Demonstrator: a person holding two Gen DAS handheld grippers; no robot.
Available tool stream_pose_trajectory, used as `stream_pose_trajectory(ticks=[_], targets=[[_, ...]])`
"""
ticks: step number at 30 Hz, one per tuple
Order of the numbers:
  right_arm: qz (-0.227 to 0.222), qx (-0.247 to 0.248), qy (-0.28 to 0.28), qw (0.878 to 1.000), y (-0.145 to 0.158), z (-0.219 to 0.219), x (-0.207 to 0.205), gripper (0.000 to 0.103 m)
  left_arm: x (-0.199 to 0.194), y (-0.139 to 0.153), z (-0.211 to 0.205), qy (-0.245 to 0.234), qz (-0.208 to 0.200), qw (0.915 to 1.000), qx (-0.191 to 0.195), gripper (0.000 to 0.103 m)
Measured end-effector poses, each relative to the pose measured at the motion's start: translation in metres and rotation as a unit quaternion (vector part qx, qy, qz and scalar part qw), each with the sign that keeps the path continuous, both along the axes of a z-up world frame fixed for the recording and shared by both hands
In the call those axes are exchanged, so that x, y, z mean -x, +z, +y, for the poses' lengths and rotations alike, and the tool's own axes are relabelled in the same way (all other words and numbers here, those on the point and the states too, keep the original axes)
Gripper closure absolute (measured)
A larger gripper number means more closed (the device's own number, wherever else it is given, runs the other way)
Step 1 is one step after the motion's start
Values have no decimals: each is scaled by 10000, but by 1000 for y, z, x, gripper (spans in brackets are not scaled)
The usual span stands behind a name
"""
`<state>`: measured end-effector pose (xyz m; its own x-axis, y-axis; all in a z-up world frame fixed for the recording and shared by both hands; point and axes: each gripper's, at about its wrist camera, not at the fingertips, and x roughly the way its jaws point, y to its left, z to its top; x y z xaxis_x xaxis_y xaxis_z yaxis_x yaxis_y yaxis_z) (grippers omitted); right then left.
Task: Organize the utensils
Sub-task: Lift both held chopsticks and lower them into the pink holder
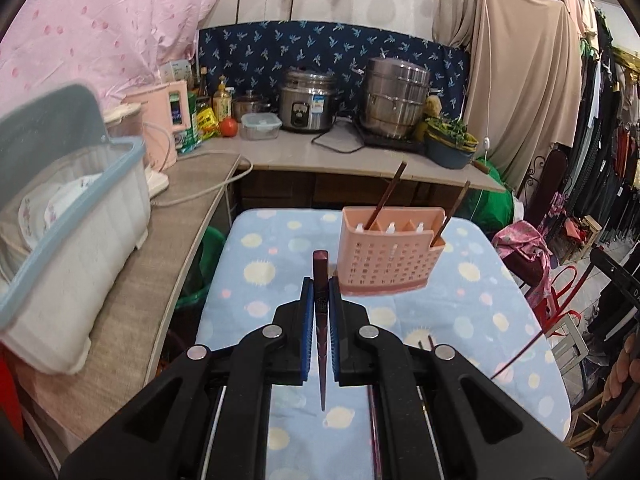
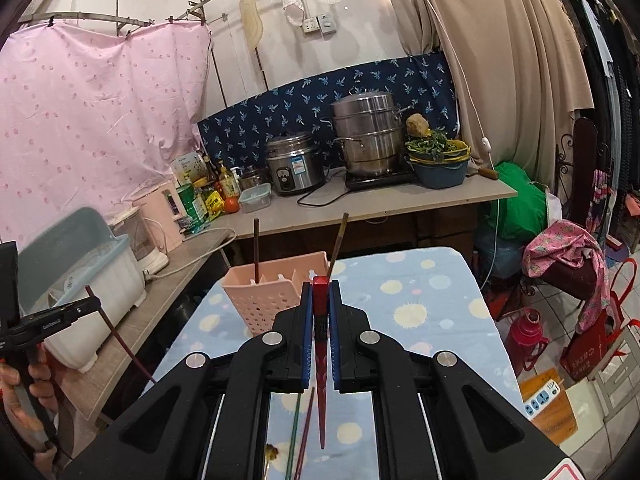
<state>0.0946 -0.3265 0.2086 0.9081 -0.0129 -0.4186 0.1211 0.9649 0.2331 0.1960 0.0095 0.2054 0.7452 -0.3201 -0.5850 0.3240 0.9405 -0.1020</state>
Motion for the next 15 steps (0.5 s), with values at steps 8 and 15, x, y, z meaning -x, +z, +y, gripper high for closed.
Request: stream_pose_trajectory(ticks=[8, 15], targets=[[-617, 72, 125, 9980, 50, 7, -54, 96, -36, 51, -30, -69, -565, 9981, 256, 96], [-1106, 148, 118, 9937, 91, 16, -111, 96, -74, 90, -61, -41, -1089, 9931, 427, 96]])
